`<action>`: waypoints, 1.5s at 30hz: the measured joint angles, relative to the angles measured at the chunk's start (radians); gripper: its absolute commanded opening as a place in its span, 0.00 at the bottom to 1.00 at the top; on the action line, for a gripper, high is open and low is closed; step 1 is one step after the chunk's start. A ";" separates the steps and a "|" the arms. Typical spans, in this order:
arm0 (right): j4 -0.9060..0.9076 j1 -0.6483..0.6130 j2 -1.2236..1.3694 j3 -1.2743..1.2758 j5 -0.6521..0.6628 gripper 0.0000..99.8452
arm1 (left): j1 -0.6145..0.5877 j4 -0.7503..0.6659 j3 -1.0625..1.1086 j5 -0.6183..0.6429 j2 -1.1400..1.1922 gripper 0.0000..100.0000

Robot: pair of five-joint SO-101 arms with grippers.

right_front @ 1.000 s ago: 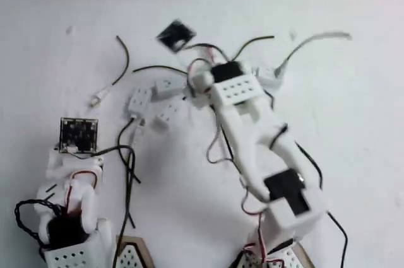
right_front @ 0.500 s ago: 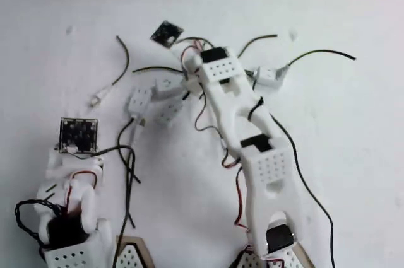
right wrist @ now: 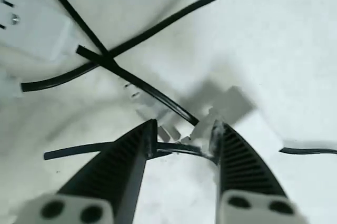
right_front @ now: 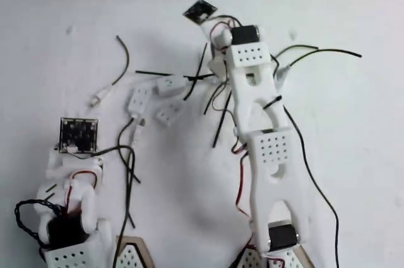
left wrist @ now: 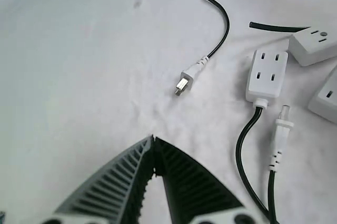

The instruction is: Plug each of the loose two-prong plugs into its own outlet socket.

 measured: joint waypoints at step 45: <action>0.121 -0.115 0.068 -0.020 0.000 0.02 | 0.000 0.000 0.000 0.000 0.000 0.02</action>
